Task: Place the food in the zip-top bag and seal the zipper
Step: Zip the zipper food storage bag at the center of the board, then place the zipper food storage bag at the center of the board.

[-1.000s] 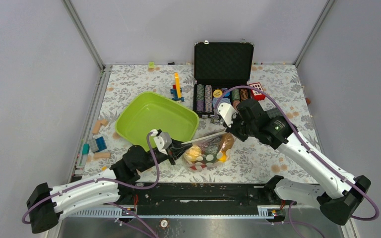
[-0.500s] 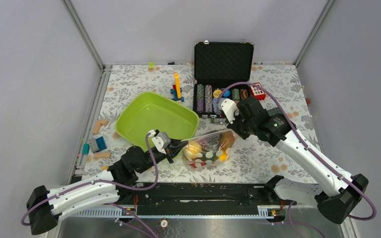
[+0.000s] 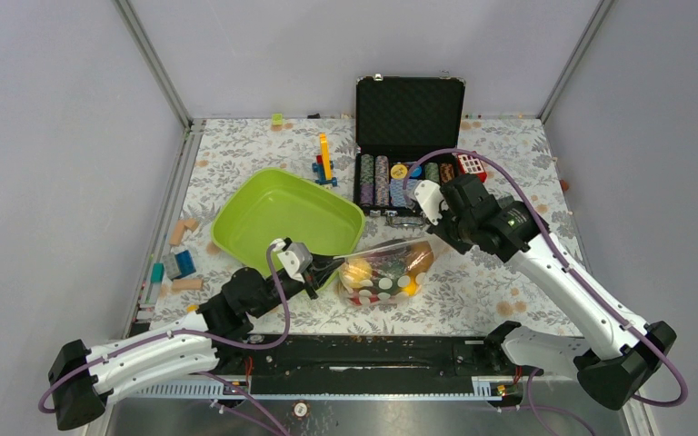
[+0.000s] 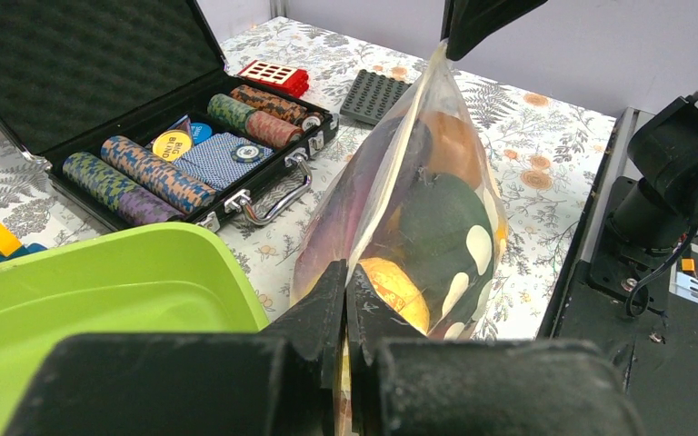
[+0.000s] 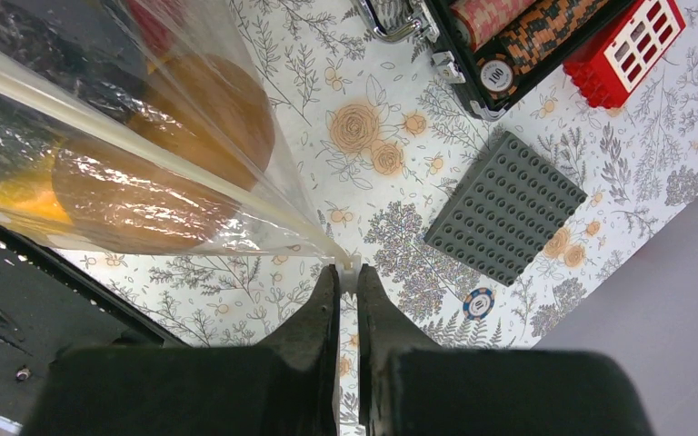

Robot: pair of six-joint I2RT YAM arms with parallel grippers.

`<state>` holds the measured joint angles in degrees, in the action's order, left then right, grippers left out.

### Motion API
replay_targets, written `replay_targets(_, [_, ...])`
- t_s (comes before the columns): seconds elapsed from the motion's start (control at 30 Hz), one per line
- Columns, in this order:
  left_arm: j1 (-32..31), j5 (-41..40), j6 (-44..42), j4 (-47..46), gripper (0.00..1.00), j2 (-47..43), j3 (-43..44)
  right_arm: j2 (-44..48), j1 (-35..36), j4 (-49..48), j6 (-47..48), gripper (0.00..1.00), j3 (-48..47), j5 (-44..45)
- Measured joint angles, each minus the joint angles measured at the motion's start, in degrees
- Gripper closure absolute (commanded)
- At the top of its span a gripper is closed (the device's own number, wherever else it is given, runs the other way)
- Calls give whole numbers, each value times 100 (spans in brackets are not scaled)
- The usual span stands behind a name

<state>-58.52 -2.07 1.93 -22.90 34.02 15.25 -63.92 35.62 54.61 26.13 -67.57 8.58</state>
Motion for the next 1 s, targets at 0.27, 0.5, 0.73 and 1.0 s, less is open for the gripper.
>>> replay_targets(0.27, [0, 11, 0, -79, 100, 33, 0, -164, -15, 192, -59, 100, -74, 144])
replay_targets(0.5, [0, -162, 87, -120, 42, 280, 122, -140, -90, 157, -675, 100, -192, 302])
replay_targets(0.73, [63, -911, 623, 144, 1, 177, 719, 291, -442, 546, -2433, 95, -2, 1259])
replay_targets(1.0, [63, -1388, 1126, 363, 1, -173, 732, 1080, -1244, 1154, -4413, 100, 494, 1550])
